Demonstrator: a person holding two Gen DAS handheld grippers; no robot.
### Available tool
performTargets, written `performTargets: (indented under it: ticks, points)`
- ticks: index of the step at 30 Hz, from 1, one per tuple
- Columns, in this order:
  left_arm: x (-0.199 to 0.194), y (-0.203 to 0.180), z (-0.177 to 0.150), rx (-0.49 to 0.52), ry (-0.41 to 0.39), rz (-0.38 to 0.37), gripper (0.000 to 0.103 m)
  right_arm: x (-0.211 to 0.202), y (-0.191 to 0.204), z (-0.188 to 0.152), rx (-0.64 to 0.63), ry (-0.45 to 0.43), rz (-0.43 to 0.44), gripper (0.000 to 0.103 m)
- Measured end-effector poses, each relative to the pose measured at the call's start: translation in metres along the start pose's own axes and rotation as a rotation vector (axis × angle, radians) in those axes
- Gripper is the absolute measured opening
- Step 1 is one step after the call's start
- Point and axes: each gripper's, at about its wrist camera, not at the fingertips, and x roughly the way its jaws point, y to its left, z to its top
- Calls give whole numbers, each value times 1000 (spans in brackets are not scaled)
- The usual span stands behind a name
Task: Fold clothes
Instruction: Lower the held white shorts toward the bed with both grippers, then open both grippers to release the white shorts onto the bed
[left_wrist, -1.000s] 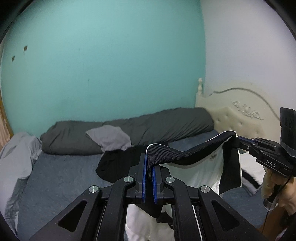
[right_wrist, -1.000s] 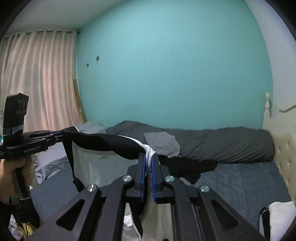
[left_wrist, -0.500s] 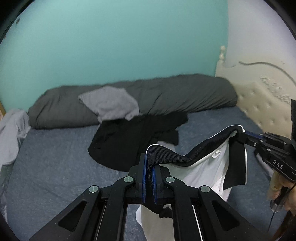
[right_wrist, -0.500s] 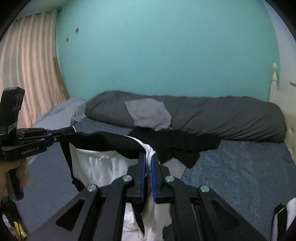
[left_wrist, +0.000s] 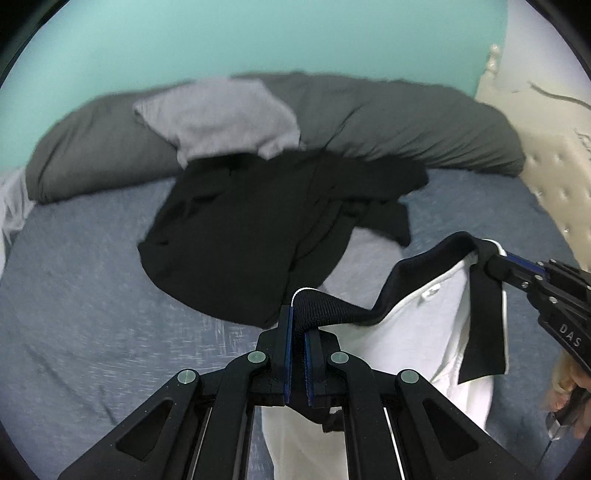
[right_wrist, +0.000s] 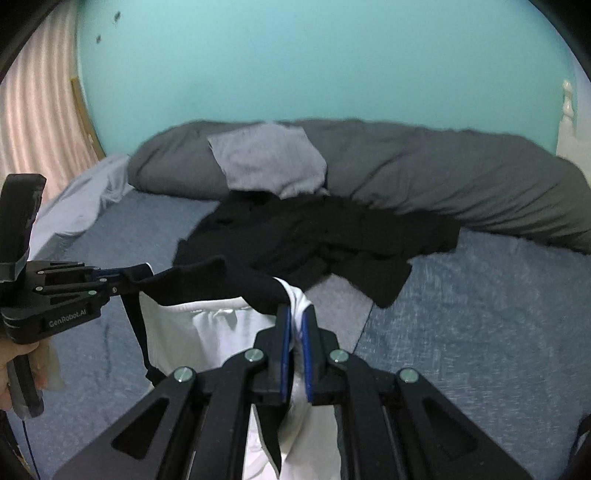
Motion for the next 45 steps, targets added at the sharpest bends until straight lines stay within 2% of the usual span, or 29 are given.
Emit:
performTargets:
  ticks: [7,11,20,23,25,26,27,29,30,31,32,33,35,39,45]
  points:
    - [71,4,-6,-6,63,1,5,68,-28,-18,18,78,-31,6]
    - [97,0,-5,-19,81,-3,5,95,-36,-23,22,124,-46,6]
    - [142,-3,-14,-44,125,24,6,140,-48,-37,42,214,-45,6]
    - [147,-1,-16,-73,120,12,11,149,-51,-43,49,239,-43,6]
    - [144,0,-15,-79,117,0,25,154,-54,-48,72,256,-37,7]
    - [140,2,-14,-87,103,-7,37,152,-55,-48,87,247,-30,8]
    - [136,4,-13,-97,88,-25,44,151,-57,-48,102,238,-23,8]
    - [124,11,-10,-121,63,-50,50,142,-64,-46,147,199,8,10]
    - [118,14,-10,-135,54,-60,52,136,-69,-46,175,180,18,17]
    - [110,17,-10,-151,42,-79,52,130,-74,-46,203,161,28,23]
    - [98,22,-11,-167,23,-90,52,123,-79,-46,231,141,38,34]
    - [90,26,-11,-172,15,-90,53,114,-85,-46,253,118,48,39]
    - [66,33,-18,-178,-23,-83,53,95,-95,-49,288,83,62,40]
    - [25,46,-47,-181,-45,-80,53,59,-109,-65,344,53,72,40]
    - [-28,52,-104,-153,-64,-61,54,19,-121,-117,377,97,44,40]
